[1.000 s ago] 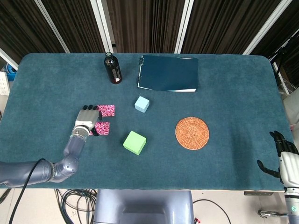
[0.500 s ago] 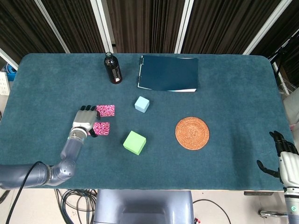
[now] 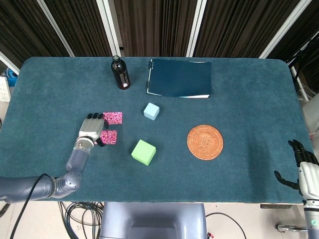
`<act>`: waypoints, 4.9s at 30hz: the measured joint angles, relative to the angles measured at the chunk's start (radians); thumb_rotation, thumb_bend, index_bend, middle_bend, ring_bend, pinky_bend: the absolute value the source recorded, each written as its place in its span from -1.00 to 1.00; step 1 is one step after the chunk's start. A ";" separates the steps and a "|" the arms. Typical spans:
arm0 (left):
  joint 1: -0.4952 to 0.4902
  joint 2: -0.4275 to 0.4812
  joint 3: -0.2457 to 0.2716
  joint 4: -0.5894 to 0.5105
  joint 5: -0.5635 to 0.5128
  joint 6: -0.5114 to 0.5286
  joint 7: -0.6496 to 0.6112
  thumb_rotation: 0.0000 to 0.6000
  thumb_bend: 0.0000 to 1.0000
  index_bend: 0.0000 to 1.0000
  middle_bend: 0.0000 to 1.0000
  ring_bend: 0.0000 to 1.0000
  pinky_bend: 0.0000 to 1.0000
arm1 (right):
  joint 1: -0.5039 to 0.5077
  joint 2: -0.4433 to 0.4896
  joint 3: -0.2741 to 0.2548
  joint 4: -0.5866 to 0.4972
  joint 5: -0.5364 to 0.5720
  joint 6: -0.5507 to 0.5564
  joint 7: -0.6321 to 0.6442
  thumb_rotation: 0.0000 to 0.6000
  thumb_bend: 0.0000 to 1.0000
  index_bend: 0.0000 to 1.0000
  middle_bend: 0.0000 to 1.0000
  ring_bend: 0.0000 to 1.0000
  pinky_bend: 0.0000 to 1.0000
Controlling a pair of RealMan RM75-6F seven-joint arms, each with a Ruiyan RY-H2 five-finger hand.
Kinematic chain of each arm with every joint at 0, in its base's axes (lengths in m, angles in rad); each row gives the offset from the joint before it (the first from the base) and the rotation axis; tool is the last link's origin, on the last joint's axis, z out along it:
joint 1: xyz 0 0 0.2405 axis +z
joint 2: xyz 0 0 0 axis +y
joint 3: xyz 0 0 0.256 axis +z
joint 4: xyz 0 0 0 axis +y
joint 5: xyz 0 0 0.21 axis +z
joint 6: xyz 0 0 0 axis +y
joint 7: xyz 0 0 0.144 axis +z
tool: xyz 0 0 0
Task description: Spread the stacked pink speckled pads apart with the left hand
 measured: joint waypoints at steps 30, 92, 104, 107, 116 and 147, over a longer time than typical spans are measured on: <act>0.009 -0.012 -0.008 0.011 -0.002 0.013 0.028 1.00 -0.71 -0.06 -0.68 -0.92 -1.00 | 0.000 0.002 0.002 -0.005 0.008 -0.005 0.003 1.00 -0.51 -0.84 -0.90 -0.74 -0.71; 0.047 0.069 -0.010 0.050 0.036 -0.036 0.035 1.00 -0.59 0.06 -0.66 -0.92 -1.00 | 0.001 0.006 0.003 -0.013 0.017 -0.014 0.011 1.00 -0.50 -0.84 -0.90 -0.74 -0.71; 0.101 0.055 -0.005 0.218 0.173 -0.172 -0.103 1.00 -0.59 0.06 -0.66 -0.92 -1.00 | -0.001 0.008 0.004 -0.020 0.026 -0.015 0.008 1.00 -0.51 -0.84 -0.90 -0.74 -0.71; 0.108 0.041 -0.006 0.271 0.201 -0.218 -0.137 1.00 -0.59 0.06 -0.66 -0.92 -1.00 | -0.001 0.008 0.004 -0.020 0.027 -0.016 0.008 1.00 -0.50 -0.84 -0.90 -0.74 -0.71; 0.110 0.001 -0.007 0.376 0.258 -0.303 -0.204 1.00 -0.59 0.06 -0.67 -0.92 -1.00 | 0.001 0.007 0.005 -0.021 0.030 -0.019 0.004 1.00 -0.50 -0.84 -0.89 -0.74 -0.71; 0.071 0.139 0.003 0.143 0.263 -0.168 -0.180 1.00 -0.82 -0.37 -0.73 -0.95 -1.00 | 0.001 0.011 0.006 -0.024 0.034 -0.023 0.012 1.00 -0.51 -0.84 -0.90 -0.74 -0.71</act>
